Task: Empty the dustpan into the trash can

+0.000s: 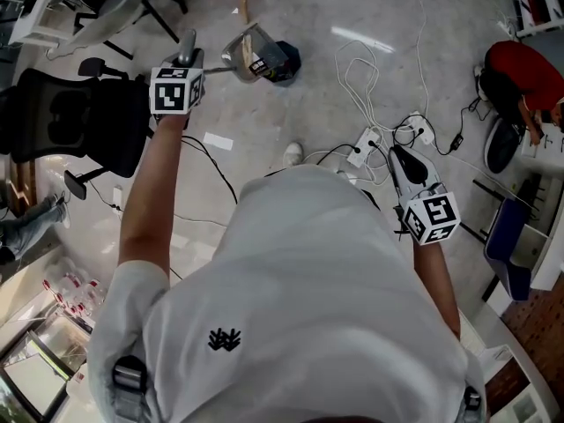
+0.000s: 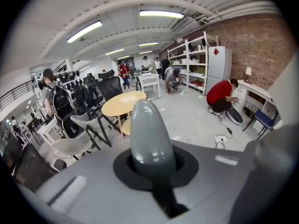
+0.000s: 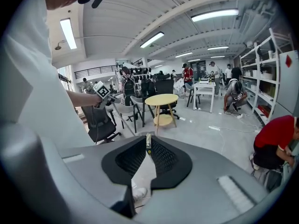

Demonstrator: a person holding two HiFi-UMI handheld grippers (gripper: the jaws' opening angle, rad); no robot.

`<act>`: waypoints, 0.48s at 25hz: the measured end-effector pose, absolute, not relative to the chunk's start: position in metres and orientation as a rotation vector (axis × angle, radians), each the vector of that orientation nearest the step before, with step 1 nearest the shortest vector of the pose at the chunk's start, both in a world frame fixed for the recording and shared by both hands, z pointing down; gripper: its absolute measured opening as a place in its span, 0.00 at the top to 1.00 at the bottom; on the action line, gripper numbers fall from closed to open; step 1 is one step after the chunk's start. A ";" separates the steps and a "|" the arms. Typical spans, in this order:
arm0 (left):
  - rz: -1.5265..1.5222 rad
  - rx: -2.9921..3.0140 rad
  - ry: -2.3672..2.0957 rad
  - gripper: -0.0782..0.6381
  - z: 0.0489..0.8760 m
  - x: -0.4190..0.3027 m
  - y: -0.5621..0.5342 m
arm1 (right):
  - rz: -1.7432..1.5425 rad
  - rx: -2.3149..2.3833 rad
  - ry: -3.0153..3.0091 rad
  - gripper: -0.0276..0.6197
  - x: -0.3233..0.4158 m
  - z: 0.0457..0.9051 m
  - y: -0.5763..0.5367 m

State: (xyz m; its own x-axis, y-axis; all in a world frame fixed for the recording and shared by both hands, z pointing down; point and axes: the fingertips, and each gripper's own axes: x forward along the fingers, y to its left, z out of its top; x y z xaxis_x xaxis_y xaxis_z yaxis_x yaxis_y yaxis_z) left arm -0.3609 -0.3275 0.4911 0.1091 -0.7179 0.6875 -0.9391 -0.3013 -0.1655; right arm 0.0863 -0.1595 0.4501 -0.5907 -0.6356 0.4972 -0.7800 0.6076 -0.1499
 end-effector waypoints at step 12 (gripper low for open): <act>1.182 2.273 -1.499 0.81 0.510 -0.327 -0.344 | 0.528 1.249 -2.378 0.91 0.076 0.452 -0.151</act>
State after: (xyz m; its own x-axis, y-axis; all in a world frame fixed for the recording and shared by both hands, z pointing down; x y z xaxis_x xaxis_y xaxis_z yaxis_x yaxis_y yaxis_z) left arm -0.3272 -0.3439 0.5102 0.1789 -0.6992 0.6922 -0.8365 -0.4784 -0.2670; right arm 0.0757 -0.1506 0.4516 -0.5198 -0.6853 0.5101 -0.8367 0.5289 -0.1421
